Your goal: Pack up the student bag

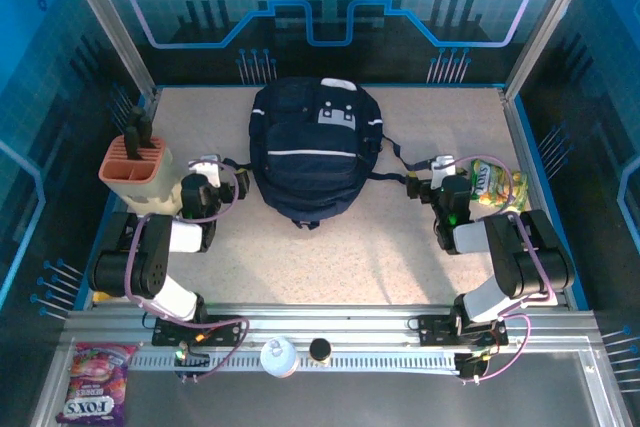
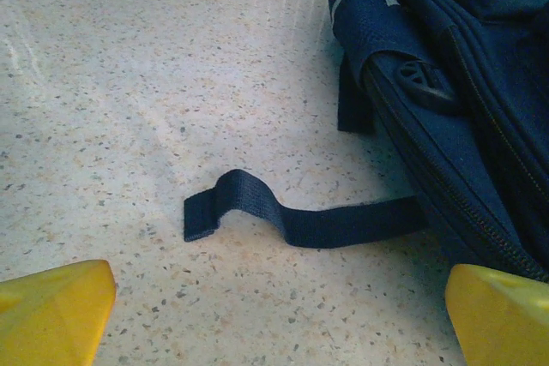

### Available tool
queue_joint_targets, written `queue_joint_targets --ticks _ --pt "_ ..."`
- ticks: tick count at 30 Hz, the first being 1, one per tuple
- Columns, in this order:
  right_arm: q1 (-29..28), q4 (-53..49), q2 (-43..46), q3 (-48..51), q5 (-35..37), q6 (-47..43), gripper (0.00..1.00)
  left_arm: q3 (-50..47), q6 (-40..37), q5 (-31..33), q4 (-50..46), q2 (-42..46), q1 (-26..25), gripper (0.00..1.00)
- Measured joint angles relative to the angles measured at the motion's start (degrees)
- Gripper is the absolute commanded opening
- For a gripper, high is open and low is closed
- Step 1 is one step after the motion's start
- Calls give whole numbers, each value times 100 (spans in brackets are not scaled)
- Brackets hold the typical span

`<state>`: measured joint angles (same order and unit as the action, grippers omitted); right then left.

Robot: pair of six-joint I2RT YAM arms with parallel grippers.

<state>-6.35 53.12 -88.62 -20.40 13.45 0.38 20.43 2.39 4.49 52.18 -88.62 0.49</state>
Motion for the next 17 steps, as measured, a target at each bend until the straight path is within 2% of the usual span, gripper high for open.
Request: queue_joint_targets --ticks 17 --pt "15 -15 0 -33 -2 2 100 90 -149 -31 -55 0 -70 99"
